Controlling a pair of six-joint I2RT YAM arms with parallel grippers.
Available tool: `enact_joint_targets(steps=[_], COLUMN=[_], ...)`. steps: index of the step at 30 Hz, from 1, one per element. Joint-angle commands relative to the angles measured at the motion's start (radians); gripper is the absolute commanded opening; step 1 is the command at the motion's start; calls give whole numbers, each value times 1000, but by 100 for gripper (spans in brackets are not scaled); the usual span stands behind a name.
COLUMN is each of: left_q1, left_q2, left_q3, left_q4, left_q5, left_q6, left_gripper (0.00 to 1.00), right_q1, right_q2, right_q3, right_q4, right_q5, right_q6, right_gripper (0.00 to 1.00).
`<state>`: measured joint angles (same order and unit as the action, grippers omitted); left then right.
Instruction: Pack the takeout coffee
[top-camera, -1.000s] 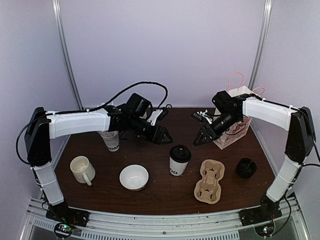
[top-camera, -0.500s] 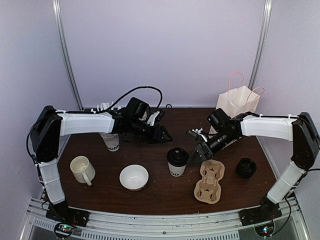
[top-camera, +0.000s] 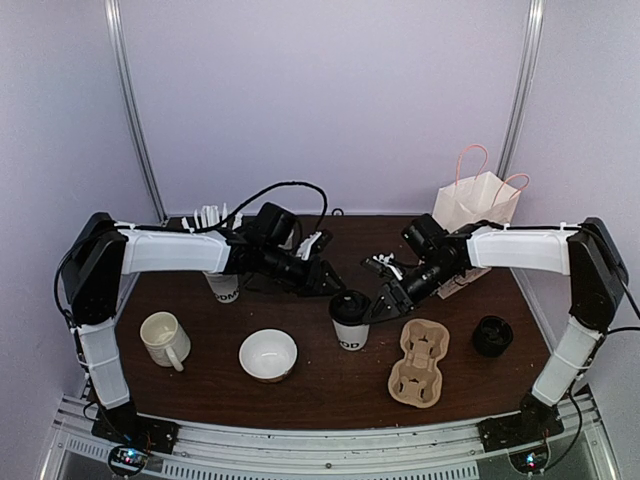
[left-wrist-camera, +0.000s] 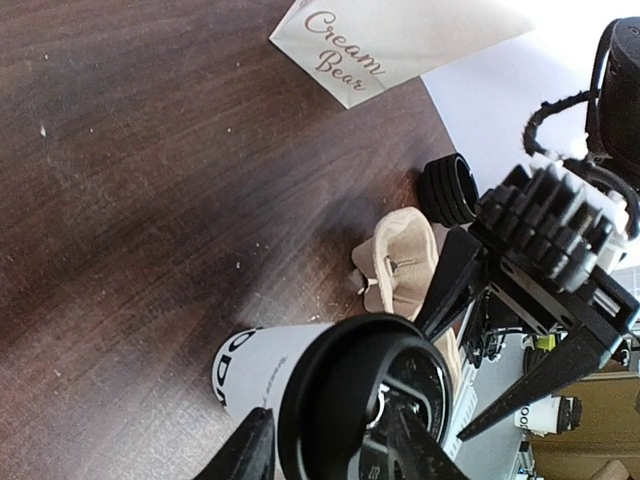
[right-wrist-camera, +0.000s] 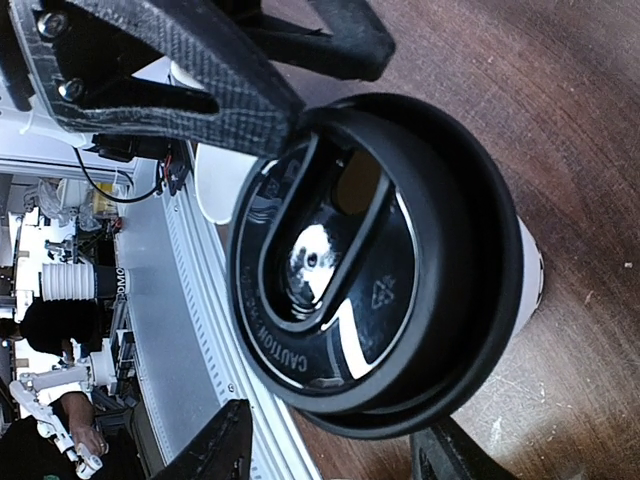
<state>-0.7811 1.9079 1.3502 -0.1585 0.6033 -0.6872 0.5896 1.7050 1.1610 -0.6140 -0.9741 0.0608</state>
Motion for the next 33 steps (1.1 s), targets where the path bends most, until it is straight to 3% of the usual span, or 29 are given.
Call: enact_joint_targets(steps=[1,12,18,23,33], left_q1=[-9,-9,-10,-15,-17], left_q2=[15,29,25,25,25], left_q3=[-16,-35,-41,-51,-63], left_q4=[40,21,20,24,39], left_q5=[27,18,22,23,25], left_q6=[0,4,0,0,-9], left_gripper=[36,30,29,28,26], right_q1=[3,-3,-20,-56,-62], right_q2=[28,82,55,23,104], right_q3=[32,53,51,12,31], right_q4=[-3,-36,-58,30,-1], right_q5=[28,66,-77,-82,-37], right_q6=[14,11,-23,59,56], right_gripper=[57,55,63,57,51])
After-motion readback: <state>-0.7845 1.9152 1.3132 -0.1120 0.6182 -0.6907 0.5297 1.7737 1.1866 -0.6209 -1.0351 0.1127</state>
